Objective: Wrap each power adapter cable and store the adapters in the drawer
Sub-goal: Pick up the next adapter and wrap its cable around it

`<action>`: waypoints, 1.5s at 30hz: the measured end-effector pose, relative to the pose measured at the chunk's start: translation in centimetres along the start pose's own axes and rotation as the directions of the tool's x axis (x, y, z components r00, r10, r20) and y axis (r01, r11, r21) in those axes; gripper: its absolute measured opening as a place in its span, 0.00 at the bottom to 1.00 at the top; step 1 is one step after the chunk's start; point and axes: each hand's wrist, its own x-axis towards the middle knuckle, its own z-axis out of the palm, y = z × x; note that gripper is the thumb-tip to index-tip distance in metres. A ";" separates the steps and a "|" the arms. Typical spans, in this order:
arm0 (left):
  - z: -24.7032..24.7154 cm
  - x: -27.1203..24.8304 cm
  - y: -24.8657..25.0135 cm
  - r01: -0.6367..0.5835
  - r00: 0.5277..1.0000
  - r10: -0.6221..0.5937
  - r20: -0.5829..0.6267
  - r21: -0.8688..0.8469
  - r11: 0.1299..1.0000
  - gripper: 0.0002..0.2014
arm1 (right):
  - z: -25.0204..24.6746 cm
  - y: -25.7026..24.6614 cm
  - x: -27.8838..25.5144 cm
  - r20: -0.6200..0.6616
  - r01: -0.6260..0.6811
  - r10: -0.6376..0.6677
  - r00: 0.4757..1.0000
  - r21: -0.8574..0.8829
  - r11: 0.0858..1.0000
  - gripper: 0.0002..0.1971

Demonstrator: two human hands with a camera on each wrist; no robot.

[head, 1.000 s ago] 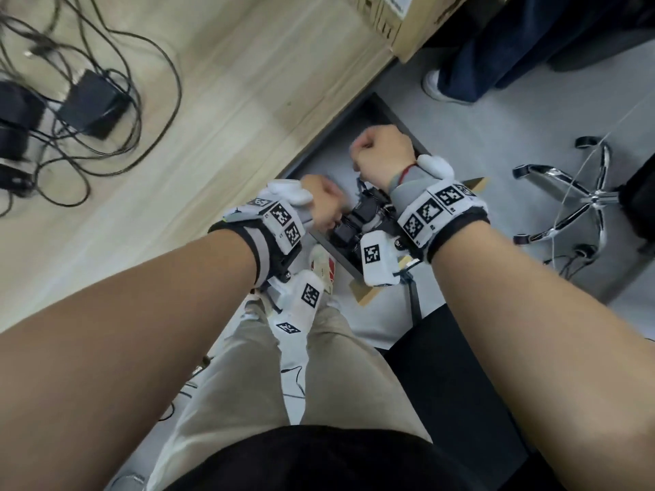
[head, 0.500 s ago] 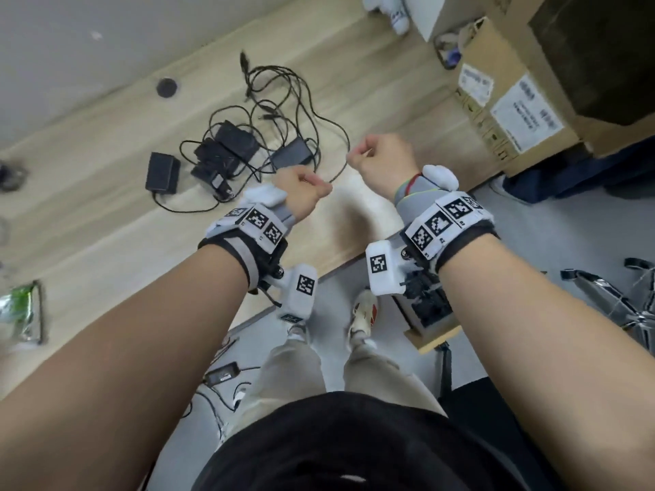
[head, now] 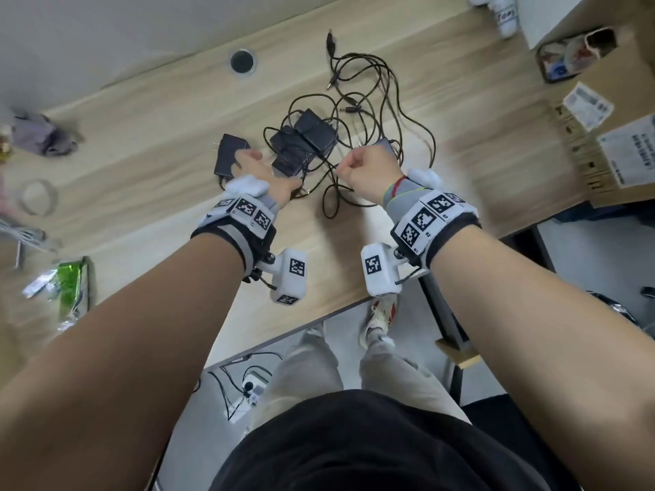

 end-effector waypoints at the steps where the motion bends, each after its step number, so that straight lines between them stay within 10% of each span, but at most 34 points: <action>1: 0.0 0.8 -0.2 -0.017 1.000 0.016 0.027 0.016 1.000 0.41 | 0.5 -0.4 0.5 0.009 -0.002 0.001 1.000 0.005 1.000 0.11; 9: -0.8 2.4 -0.7 -0.122 0.968 0.135 0.210 -0.073 0.990 0.28 | 0.9 -2.5 1.4 0.036 -0.008 0.008 0.999 -0.001 1.000 0.08; 17: -6.9 -0.6 3.5 -0.214 0.976 0.217 -0.011 -0.221 0.952 0.22 | -2.2 -6.9 -0.2 0.077 0.159 -0.163 0.984 0.058 0.986 0.08; 27: -14.7 -5.8 9.1 -0.502 0.864 0.474 -0.171 -0.211 0.839 0.20 | -6.3 -13.2 -4.0 0.098 0.351 -0.381 0.919 0.235 0.907 0.25; 31: -16.0 -7.6 11.1 -0.564 0.824 0.532 -0.193 -0.198 0.802 0.20 | -8.2 -14.2 -5.7 0.117 0.369 -0.385 0.915 0.137 0.919 0.05; 41: -18.8 -12.0 14.4 -0.614 0.775 0.542 -0.325 -0.185 0.767 0.19 | -11.8 -11.3 -8.4 0.195 0.469 -0.442 0.876 -0.121 0.875 0.27; 45: -18.8 -13.2 15.7 -0.630 0.772 0.576 -0.269 -0.205 0.749 0.18 | -12.3 -10.0 -7.9 0.113 0.413 -0.397 0.911 -0.244 0.878 0.17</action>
